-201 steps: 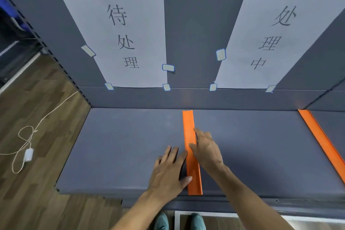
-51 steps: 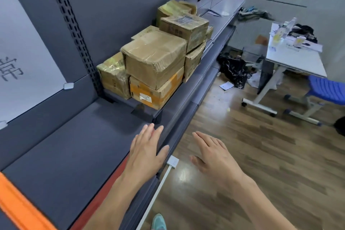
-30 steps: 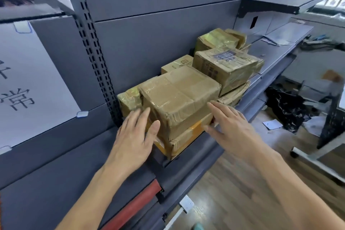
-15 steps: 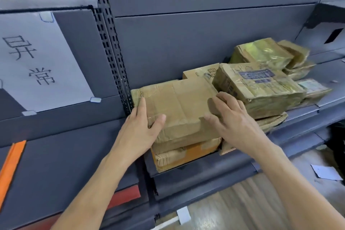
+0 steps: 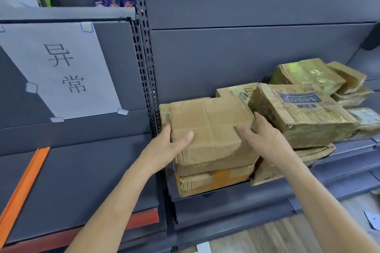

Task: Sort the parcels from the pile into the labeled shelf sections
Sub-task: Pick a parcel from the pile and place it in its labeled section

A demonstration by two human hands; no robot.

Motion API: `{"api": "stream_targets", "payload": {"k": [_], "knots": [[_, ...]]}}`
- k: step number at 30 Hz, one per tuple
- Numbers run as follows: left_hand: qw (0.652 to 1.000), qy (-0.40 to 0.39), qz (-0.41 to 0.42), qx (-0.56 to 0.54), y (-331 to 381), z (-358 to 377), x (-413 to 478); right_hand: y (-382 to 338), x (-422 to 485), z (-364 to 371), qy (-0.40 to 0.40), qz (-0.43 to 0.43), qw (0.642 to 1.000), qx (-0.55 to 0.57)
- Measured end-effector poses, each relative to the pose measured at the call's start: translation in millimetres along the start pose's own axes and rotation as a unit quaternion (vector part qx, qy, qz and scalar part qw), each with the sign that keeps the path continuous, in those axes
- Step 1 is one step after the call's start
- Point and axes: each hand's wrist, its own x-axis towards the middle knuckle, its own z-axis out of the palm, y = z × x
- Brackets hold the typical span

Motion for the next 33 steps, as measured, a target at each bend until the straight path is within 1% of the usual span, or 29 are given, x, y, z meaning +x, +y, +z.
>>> {"api": "stream_targets", "payload": {"k": [3, 5, 9, 11, 13, 16, 19, 25, 29, 33], "knots": [[0.998, -0.033, 0.009, -0.061, -0.2, 3.6, -2.1, 0.5, -0.2, 2.2, 0.013, 0.033, 0.999, 0.019], [0.995, -0.051, 0.016, -0.084, 0.8, 3.2, -6.0, -0.1, -3.9, 1.8, 0.023, 0.04, 0.999, 0.023], [0.99, -0.053, 0.063, -0.117, 2.3, -6.0, -15.3, -5.2, -16.2, -1.0, 0.064, 0.005, 0.997, 0.04], [0.986, -0.041, 0.076, -0.139, 2.8, -14.5, -21.6, -11.5, -22.8, -3.8, 0.073, -0.022, 0.994, 0.079], [0.981, -0.031, 0.089, -0.168, -0.7, -24.0, -28.1, -18.3, -29.4, -3.3, 0.054, -0.03, 0.987, 0.146], [0.976, -0.026, 0.099, -0.191, -10.6, -38.7, -40.9, -24.4, -37.0, 7.2, -0.013, -0.02, 0.968, 0.25], [0.973, -0.007, 0.094, -0.209, -23.3, -53.6, -55.8, -34.0, -46.6, 21.1, -0.068, -0.04, 0.953, 0.294], [0.968, 0.06, 0.046, -0.241, -55.0, -88.7, -90.2, -72.3, -70.1, 52.8, -0.136, -0.106, 0.942, 0.287], [0.959, 0.08, -0.004, -0.271, -79.4, -108.9, -113.4, -94.8, -84.3, 76.5, -0.133, -0.155, 0.953, 0.226], [0.949, 0.099, -0.02, -0.299, -95.2, -122.0, -121.9, -109.4, -92.7, 88.9, -0.127, -0.18, 0.958, 0.184]]}}
